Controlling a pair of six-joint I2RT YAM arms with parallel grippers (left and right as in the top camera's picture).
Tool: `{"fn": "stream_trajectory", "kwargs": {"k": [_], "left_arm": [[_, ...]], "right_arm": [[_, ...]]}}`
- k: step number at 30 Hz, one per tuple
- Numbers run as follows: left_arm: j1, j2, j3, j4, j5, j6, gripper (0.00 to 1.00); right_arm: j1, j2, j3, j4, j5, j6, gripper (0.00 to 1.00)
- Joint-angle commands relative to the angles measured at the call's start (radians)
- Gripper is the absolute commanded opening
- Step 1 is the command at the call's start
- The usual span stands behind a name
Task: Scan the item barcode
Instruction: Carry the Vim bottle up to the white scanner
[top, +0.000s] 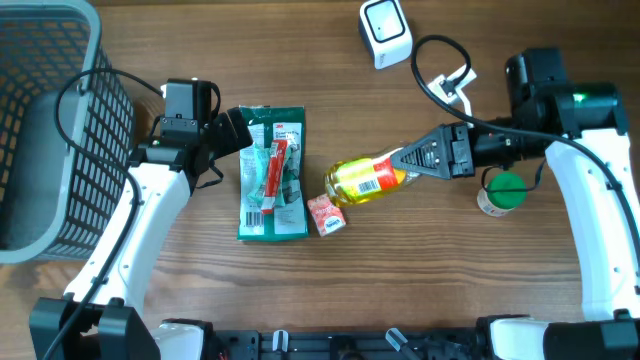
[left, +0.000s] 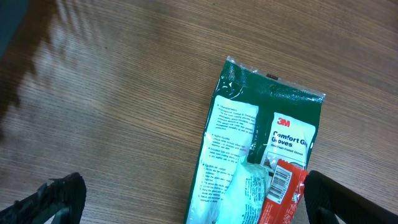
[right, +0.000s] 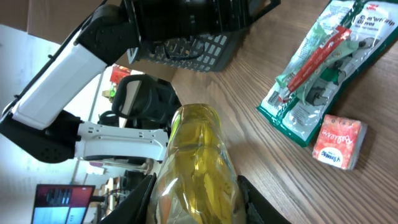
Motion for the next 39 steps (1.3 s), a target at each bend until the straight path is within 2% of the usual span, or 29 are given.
{"fn": "stream_trajectory", "kwargs": {"k": [1, 12, 21, 25, 30, 35, 39], "left_arm": [[0.002, -0.007, 0.011, 0.001, -0.006, 0.008, 1.00], [0.002, -0.007, 0.011, 0.001, -0.005, 0.008, 1.00], [0.002, -0.007, 0.011, 0.001, -0.006, 0.008, 1.00], [0.002, -0.007, 0.011, 0.001, -0.006, 0.008, 1.00], [0.002, -0.007, 0.011, 0.001, -0.006, 0.008, 1.00], [0.002, -0.007, 0.011, 0.001, -0.006, 0.008, 1.00], [0.002, -0.007, 0.011, 0.001, -0.005, 0.008, 1.00]], "right_arm": [[0.004, -0.010, -0.003, -0.002, -0.076, -0.020, 0.30], [0.004, -0.010, -0.003, 0.007, -0.122, -0.021, 0.30], [0.005, -0.009, -0.008, 0.029, 0.040, -0.016, 0.28], [0.005, -0.009, -0.072, 0.169, 0.131, 0.179, 0.29], [0.036, -0.008, -0.195, 0.391, 0.473, 0.522, 0.29], [0.143, -0.006, -0.287, 0.528, 0.780, 0.658, 0.26], [0.259, -0.003, -0.300, 0.585, 1.030, 0.690, 0.27]]}}
